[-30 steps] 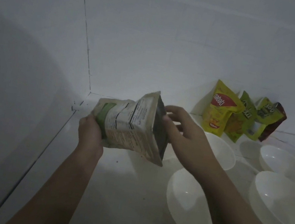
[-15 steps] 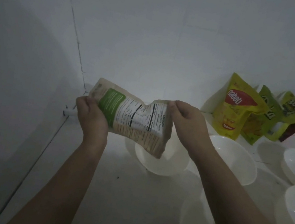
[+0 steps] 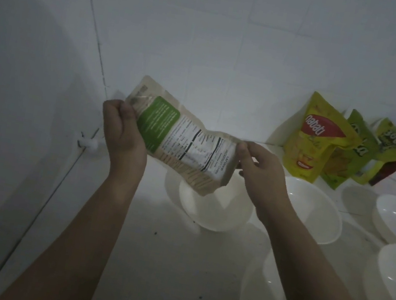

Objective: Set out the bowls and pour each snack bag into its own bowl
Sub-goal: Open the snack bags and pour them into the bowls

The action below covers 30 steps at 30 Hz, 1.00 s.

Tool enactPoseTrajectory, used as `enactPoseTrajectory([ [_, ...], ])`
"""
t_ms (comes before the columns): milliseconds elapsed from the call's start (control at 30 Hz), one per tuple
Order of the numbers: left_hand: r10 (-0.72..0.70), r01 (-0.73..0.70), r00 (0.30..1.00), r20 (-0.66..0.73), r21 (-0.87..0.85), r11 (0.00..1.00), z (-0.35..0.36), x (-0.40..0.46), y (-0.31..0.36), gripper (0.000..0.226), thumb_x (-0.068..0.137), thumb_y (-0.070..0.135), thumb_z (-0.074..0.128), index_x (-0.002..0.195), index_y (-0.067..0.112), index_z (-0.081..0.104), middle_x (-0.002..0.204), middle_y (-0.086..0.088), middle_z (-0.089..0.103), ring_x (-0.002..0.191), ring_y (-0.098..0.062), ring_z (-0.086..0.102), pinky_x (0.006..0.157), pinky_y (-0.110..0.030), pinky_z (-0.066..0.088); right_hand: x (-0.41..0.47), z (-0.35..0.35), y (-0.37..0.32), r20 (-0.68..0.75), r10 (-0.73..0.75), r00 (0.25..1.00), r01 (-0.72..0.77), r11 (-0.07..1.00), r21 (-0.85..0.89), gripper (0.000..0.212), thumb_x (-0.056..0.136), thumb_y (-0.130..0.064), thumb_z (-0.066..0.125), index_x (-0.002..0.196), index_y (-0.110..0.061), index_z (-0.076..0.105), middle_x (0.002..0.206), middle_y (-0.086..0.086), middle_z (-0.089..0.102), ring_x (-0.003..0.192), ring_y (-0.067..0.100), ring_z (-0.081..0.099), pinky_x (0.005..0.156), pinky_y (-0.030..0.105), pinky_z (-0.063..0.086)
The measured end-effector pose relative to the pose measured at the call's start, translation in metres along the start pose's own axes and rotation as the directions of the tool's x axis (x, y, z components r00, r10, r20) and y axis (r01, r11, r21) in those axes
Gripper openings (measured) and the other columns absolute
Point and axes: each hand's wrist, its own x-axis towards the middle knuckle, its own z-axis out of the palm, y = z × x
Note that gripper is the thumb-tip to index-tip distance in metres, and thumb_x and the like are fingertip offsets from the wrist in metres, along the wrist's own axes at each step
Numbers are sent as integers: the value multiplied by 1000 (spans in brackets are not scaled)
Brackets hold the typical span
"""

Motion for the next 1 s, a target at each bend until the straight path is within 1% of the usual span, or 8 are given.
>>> enactPoseTrajectory([
  [133,-10,11,1000,6,-37,999,-5,0,0,22,103,25,33,83,30,38,83,6,46,72,-4,48,65,-28,42,-1,0,1,1,-11,1000,11,999,44,27,103,-28,50,93,-25,75,86,-12,75,81,6,70,93,45,56],
  [300,14,-10,998,65,-58,998,-5,3,12,22,104,23,33,83,29,38,81,8,46,66,3,48,60,-22,42,0,-2,-1,-22,-10,1000,10,1000,18,29,103,-31,49,94,-19,73,88,-6,73,89,17,65,91,50,53],
  [367,32,-28,998,60,-54,998,-6,3,13,22,104,24,33,83,30,38,81,9,46,66,3,48,61,-22,42,-2,-1,-1,-25,-13,1000,13,1000,7,30,104,-31,48,92,-18,72,87,-2,71,89,22,64,89,49,53],
  [533,71,-69,995,72,-28,997,-9,3,12,22,102,26,34,84,38,39,84,10,46,75,-9,47,66,-34,40,-3,0,1,-25,-20,999,20,1000,7,29,104,-31,47,93,-19,71,89,-5,72,93,19,65,89,46,54],
  [633,97,-94,990,97,-35,995,-8,-1,14,23,101,26,36,84,39,41,86,7,47,75,-5,47,66,-29,39,-4,1,4,-13,-29,999,29,999,-38,28,104,-29,46,90,-20,69,87,-8,70,90,16,64,82,39,53],
  [733,109,-108,986,126,-14,994,-9,-2,13,23,101,29,36,84,43,43,90,0,48,78,-10,49,67,-33,40,-4,2,7,-10,-11,1000,11,1000,-17,27,104,-29,47,92,-20,69,89,-6,71,92,18,65,85,40,54],
  [833,114,-114,987,117,-2,993,-11,0,13,23,101,32,36,84,46,43,92,-1,48,83,-14,49,70,-37,41,-6,2,6,-4,-32,999,32,998,-46,27,104,-28,47,92,-18,69,89,-6,71,90,15,63,79,35,50],
  [1000,106,-107,986,129,0,994,-12,1,17,23,102,34,35,84,47,42,93,-1,49,81,-12,50,69,-35,42,-4,5,5,-47,-44,998,42,999,-31,28,104,-27,47,93,-15,70,91,-1,71,92,20,63,83,35,50],
])
